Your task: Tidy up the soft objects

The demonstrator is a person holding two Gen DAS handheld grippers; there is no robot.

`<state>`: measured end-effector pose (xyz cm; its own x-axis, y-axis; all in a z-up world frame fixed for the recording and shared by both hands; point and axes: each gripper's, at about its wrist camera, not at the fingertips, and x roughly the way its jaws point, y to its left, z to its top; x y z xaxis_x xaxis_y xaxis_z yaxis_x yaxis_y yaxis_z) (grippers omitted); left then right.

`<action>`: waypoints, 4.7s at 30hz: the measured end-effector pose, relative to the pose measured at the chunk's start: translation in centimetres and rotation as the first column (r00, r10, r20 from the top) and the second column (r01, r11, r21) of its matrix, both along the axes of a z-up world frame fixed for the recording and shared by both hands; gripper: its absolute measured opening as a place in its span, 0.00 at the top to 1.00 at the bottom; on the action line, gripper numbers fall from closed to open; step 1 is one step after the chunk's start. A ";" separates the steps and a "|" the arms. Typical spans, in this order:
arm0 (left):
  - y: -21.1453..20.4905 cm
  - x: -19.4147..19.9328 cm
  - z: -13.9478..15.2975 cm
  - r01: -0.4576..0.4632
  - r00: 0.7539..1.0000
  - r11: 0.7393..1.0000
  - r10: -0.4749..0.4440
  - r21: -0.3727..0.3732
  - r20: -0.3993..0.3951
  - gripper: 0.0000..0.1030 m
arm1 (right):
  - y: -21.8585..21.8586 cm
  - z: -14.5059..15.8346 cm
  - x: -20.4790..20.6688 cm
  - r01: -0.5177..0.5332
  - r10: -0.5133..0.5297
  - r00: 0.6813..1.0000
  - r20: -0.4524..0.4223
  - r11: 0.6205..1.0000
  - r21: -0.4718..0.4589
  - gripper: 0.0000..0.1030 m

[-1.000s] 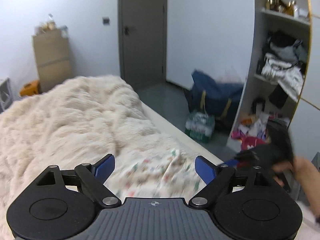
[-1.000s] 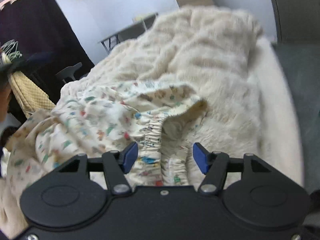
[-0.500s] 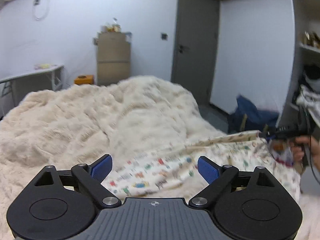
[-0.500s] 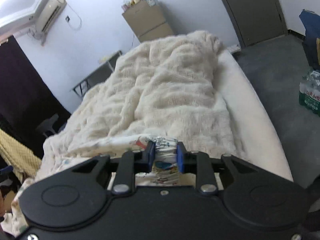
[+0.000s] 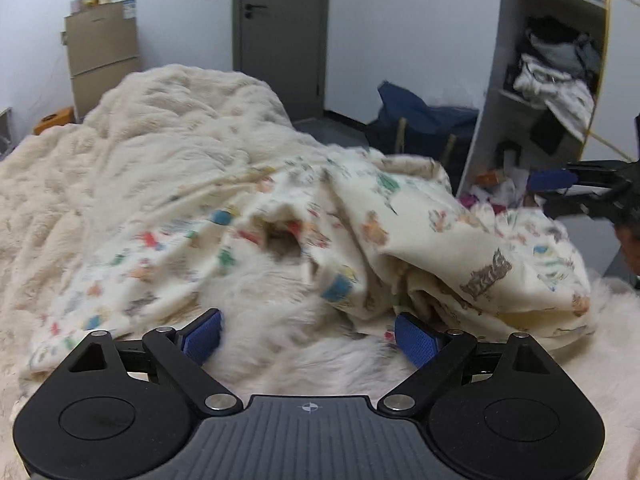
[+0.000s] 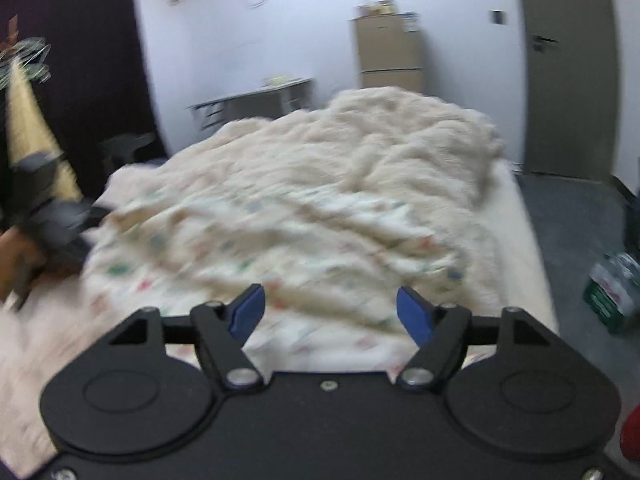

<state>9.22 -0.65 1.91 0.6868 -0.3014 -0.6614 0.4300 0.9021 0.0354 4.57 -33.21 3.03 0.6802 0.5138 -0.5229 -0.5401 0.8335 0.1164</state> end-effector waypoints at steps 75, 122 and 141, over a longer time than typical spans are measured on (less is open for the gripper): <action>-4.7 0.6 6.5 -0.008 0.976 0.999 0.000 0.037 0.219 0.41 | 5.0 0.6 3.4 -0.129 0.131 0.991 -0.017 0.988 0.090 0.99; 16.3 -18.1 10.5 -0.526 0.773 0.849 0.452 0.051 0.445 0.55 | 1.2 -3.5 3.7 -0.009 0.009 1.000 -0.022 1.000 0.027 0.25; 19.3 -20.8 0.4 -0.153 0.987 0.957 0.134 -0.246 -0.090 0.29 | 1.9 -4.5 3.6 0.002 -0.001 0.999 -0.032 1.000 0.011 0.23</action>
